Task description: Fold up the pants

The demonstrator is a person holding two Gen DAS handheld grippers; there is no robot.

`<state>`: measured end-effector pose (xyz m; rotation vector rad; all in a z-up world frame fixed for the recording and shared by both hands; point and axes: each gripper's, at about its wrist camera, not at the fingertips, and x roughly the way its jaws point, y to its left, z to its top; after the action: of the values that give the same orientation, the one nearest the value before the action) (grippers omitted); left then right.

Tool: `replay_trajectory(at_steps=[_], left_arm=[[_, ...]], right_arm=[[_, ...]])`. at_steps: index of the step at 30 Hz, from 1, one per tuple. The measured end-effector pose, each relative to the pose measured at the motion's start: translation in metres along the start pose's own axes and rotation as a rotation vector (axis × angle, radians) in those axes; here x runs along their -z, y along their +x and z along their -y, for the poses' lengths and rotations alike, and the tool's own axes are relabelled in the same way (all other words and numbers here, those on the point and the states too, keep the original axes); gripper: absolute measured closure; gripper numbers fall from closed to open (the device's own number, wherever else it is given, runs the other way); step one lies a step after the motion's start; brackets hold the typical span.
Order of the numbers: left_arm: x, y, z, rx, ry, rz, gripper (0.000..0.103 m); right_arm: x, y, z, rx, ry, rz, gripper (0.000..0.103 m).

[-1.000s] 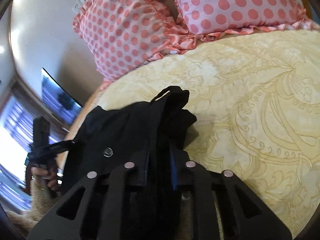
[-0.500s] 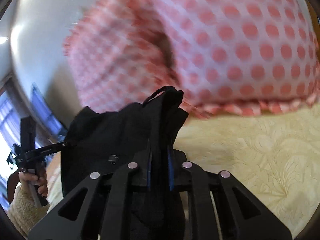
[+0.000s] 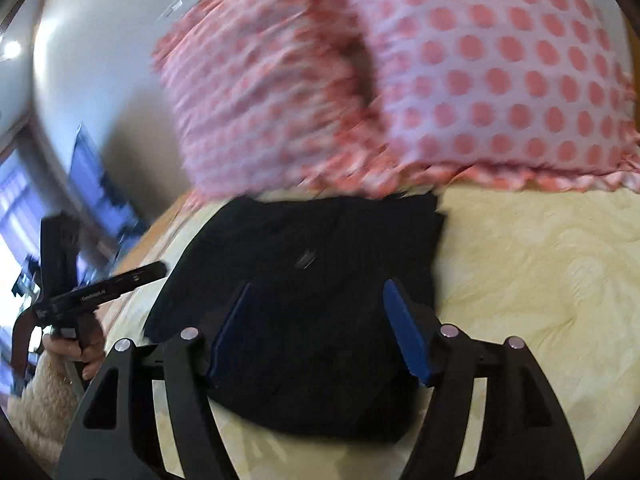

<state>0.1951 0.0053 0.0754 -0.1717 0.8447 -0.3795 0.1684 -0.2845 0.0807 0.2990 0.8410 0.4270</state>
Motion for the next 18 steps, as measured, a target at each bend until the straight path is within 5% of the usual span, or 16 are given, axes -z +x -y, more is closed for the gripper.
replay_trajectory(at_steps=[3, 8, 10, 12, 18], left_arm=[[0.021, 0.031, 0.004, -0.014, -0.007, -0.139, 0.05], [0.025, 0.022, 0.018, -0.075, 0.004, -0.085, 0.039], [0.036, 0.0, 0.028, -0.116, 0.058, -0.033, 0.015], [0.055, -0.027, 0.038, -0.212, 0.131, 0.036, 0.006], [0.122, -0.063, 0.04, -0.308, 0.175, 0.106, 0.004]], right_arm=[[0.015, 0.029, 0.007, 0.053, 0.031, -0.132, 0.032], [0.018, 0.01, -0.004, 0.104, 0.071, -0.059, 0.028], [0.029, -0.013, -0.02, 0.139, 0.05, 0.024, 0.001], [0.047, -0.028, -0.035, 0.188, 0.035, 0.086, 0.001], [0.105, -0.026, -0.066, 0.221, 0.025, 0.114, 0.001]])
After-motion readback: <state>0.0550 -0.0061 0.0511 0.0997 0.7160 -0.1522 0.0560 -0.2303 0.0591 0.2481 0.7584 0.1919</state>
